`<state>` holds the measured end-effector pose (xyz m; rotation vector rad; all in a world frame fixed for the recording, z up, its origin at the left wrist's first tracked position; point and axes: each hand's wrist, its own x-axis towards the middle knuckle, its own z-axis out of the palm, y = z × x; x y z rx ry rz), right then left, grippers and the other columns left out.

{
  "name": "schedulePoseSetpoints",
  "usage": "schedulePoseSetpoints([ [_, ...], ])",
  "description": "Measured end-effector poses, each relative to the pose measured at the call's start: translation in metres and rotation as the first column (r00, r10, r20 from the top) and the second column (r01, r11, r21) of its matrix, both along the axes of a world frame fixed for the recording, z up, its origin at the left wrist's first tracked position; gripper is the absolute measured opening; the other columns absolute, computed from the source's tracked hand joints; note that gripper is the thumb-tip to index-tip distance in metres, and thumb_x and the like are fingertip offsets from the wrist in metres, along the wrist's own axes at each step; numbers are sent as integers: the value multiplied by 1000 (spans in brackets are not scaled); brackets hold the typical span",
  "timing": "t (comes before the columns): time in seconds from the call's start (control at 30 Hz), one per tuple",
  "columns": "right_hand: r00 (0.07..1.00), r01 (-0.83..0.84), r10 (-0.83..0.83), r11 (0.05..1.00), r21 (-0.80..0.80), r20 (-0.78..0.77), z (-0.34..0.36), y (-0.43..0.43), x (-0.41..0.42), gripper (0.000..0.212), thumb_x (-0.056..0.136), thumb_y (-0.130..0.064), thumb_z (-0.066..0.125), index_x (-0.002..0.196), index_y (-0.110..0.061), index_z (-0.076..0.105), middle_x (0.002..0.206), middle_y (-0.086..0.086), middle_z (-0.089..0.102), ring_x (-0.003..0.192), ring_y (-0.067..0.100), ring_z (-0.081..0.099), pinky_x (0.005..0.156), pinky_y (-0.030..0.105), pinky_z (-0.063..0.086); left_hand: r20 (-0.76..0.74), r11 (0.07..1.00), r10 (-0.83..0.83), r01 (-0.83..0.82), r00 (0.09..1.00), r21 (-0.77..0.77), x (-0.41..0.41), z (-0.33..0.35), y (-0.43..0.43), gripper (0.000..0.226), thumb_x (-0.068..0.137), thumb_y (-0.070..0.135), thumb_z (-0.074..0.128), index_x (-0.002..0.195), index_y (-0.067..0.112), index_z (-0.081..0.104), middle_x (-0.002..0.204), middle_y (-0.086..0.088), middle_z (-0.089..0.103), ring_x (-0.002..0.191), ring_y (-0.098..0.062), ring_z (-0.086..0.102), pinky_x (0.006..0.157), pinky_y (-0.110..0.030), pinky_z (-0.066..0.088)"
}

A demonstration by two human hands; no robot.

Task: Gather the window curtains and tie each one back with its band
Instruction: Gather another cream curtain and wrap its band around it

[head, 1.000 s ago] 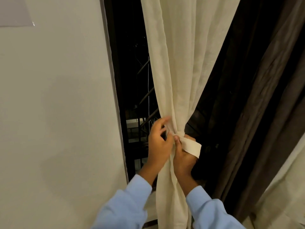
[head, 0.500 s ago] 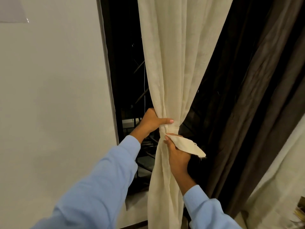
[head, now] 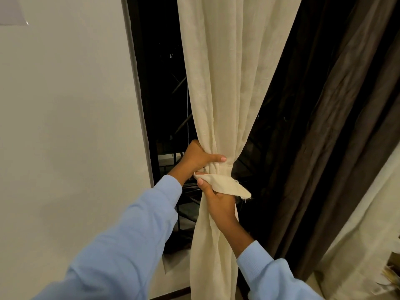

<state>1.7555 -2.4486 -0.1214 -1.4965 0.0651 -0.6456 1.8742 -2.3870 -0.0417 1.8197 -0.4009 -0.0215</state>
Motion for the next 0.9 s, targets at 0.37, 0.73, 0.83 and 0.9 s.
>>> schedulePoseSetpoints([
  [0.37, 986, 160, -165, 979, 122, 28, 7, -20, -13, 12, 88, -29, 70, 98, -22, 70, 90, -7, 72, 87, 2, 68, 84, 18, 54, 4, 995, -11, 11, 1000, -95, 9, -8, 12, 65, 50, 24, 94, 108, 20, 65, 105, 4, 69, 101, -13, 64, 77, -27, 56],
  [0.73, 991, 131, -109, 927, 352, -82, 3, -78, 20, 33, 93, -20, 68, 121, -4, 63, 111, 7, 71, 104, 23, 68, 84, 30, 56, -71, 955, -246, 230, 967, -189, -10, -10, 13, 68, 63, 11, 87, 125, 13, 57, 112, -1, 69, 101, -14, 66, 73, -31, 58],
  [0.83, 990, 22, 34, 918, 396, -135, 0, -78, 24, 32, 96, -22, 62, 123, -3, 63, 117, 13, 70, 110, 27, 67, 99, 44, 52, -47, 951, -260, 248, 964, -184, -15, -14, 13, 66, 66, 14, 85, 126, 16, 57, 114, 0, 68, 103, -13, 66, 76, -31, 58],
  [0.9, 979, -10, 91, 913, 407, -182, -2, -76, 24, 31, 97, -26, 61, 121, -6, 64, 113, 12, 72, 106, 27, 69, 98, 47, 52, -36, 954, -259, 250, 965, -164, -18, -18, 14, 60, 68, 16, 85, 122, 19, 59, 114, 1, 68, 104, -14, 65, 82, -32, 57],
])
